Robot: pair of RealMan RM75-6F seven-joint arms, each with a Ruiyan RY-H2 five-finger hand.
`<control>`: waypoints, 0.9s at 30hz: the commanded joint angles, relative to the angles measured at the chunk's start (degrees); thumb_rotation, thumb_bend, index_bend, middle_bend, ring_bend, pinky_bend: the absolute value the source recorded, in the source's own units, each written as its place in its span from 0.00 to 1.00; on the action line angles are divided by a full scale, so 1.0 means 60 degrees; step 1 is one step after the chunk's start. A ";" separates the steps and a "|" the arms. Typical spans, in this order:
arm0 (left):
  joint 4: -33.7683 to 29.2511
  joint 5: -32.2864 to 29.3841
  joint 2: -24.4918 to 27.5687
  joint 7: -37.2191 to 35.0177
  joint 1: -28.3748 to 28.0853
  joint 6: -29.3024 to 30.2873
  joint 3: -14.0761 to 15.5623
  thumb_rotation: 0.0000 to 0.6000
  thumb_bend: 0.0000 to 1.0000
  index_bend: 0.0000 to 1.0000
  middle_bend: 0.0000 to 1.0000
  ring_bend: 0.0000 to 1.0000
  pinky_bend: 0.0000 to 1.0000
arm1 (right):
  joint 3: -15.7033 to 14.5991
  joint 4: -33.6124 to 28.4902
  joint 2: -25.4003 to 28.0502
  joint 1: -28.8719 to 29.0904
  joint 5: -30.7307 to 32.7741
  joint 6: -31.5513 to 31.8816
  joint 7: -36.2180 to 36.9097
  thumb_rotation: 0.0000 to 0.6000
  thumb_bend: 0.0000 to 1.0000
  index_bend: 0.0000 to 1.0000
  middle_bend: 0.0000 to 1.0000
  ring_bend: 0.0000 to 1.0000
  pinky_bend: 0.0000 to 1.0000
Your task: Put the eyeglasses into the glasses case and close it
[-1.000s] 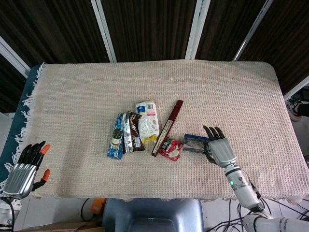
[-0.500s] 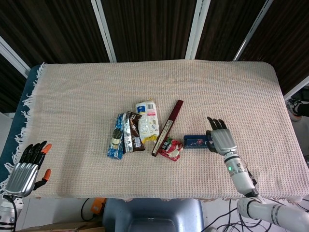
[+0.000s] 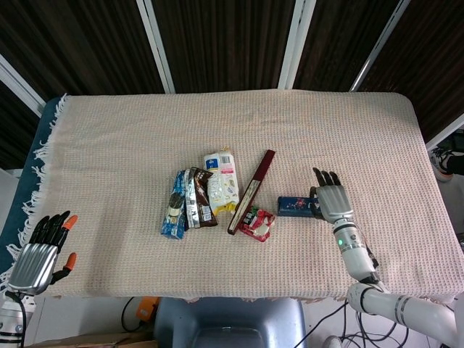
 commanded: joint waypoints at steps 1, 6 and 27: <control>-0.0011 -0.0024 0.0006 0.0012 -0.0012 -0.0033 -0.0002 1.00 0.43 0.00 0.00 0.00 0.03 | 0.0011 0.0130 -0.0076 0.0066 0.0077 -0.0030 -0.0054 1.00 0.63 0.71 0.09 0.00 0.00; -0.0030 -0.0030 0.0005 0.0048 -0.0014 -0.0049 0.0010 1.00 0.43 0.00 0.00 0.00 0.03 | 0.0074 0.0447 -0.0198 0.0174 0.0271 -0.0066 -0.0137 1.00 0.63 0.64 0.09 0.00 0.00; -0.0051 0.0021 0.0016 0.0031 0.0005 0.0003 0.0044 1.00 0.43 0.00 0.00 0.00 0.03 | 0.0103 0.0012 0.0582 -0.0010 0.0356 0.0083 0.0022 1.00 0.30 0.29 0.03 0.00 0.00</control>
